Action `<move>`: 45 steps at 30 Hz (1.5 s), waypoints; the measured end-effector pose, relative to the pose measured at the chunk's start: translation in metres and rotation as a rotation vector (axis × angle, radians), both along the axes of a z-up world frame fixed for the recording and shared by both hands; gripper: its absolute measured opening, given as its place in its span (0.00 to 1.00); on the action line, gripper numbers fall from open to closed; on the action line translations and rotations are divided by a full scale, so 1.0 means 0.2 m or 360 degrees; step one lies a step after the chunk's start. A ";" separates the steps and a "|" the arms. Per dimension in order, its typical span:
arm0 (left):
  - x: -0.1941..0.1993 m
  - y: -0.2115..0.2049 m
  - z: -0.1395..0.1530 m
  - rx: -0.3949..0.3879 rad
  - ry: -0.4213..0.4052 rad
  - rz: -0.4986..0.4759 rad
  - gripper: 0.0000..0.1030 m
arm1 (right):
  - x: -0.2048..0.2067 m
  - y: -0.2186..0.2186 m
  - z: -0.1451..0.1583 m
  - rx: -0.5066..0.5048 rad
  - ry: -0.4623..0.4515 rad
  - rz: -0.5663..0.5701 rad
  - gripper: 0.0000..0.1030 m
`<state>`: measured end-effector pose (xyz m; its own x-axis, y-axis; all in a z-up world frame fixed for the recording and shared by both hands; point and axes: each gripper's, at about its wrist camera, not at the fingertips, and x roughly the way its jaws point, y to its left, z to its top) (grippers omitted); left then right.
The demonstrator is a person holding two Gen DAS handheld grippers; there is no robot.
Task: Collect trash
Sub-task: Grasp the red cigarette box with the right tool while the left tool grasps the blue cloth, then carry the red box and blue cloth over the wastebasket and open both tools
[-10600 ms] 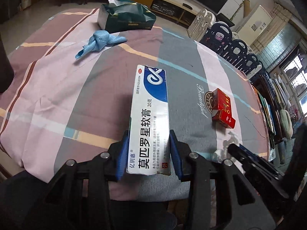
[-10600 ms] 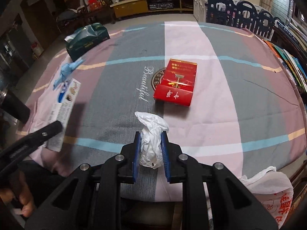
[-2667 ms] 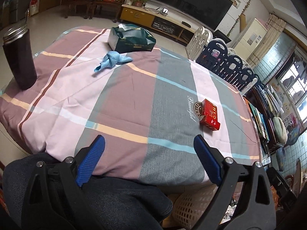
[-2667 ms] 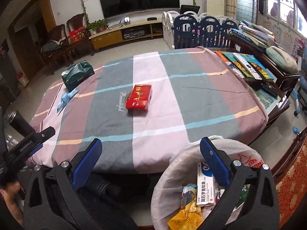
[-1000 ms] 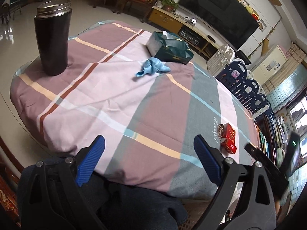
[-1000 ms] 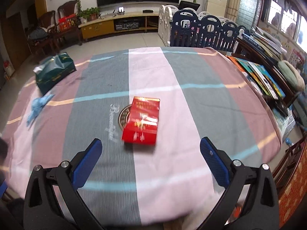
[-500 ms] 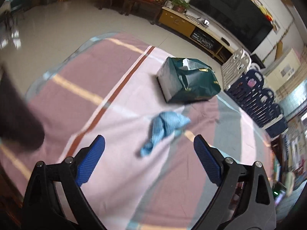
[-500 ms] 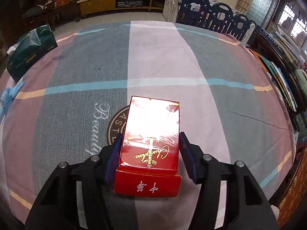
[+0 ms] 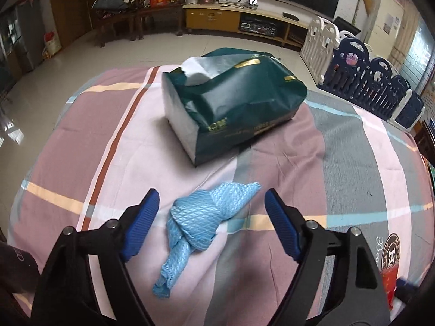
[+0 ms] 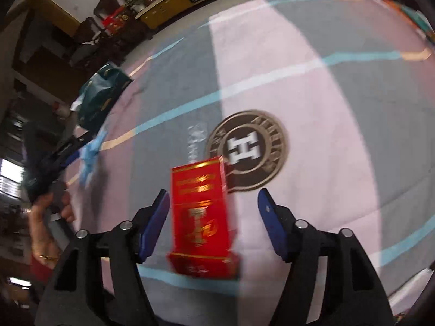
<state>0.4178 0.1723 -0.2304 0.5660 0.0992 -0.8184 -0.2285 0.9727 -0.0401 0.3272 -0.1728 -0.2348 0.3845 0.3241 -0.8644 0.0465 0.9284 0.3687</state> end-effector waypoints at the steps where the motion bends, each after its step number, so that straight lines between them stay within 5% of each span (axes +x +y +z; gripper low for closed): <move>1: 0.01 0.00 0.00 -0.0001 -0.0001 -0.0002 0.78 | 0.00 -0.01 0.02 -0.0149 -0.0023 -0.0022 0.70; 4: 0.01 0.01 -0.01 -0.0023 0.0010 -0.0005 0.69 | -0.02 0.01 0.08 -0.0401 -0.0091 -0.0048 0.70; 8: 0.02 0.01 -0.04 -0.0015 0.0021 -0.0005 0.59 | -0.08 0.16 0.10 -0.0447 -0.0139 0.0133 0.73; 13: 0.00 0.01 -0.04 0.0049 0.0019 -0.0028 0.29 | -0.14 0.40 0.01 -0.0736 -0.0148 0.0274 0.75; 21: -0.02 0.04 -0.02 0.0020 0.0024 -0.0041 0.27 | -0.13 0.42 -0.07 -0.0852 -0.0104 0.0268 0.75; 25: -0.01 0.01 -0.04 0.0040 0.0041 -0.0064 0.43 | -0.08 0.39 -0.08 -0.0837 -0.0089 0.0229 0.75; 27: 0.00 -0.01 -0.05 0.0082 0.0052 -0.0078 0.43 | -0.08 0.39 -0.09 -0.0817 -0.0089 0.0240 0.57; 29: 0.00 -0.03 -0.07 0.0150 0.0065 -0.0101 0.42 | -0.08 0.40 -0.08 -0.0795 -0.0099 0.0247 0.55; 32: -0.01 -0.04 -0.07 0.0211 0.0047 -0.0107 0.26 | -0.10 0.38 -0.04 -0.0763 -0.0131 0.0227 0.55; 40: -0.29 -0.02 0.23 -0.0058 -0.0262 -0.0076 0.21 | -0.38 0.11 0.31 -0.0636 -0.0301 0.0072 0.55; 45: -0.63 -0.31 0.39 -0.0251 -0.0343 -0.0233 0.21 | -0.74 -0.20 0.50 -0.0676 -0.0330 -0.0048 0.55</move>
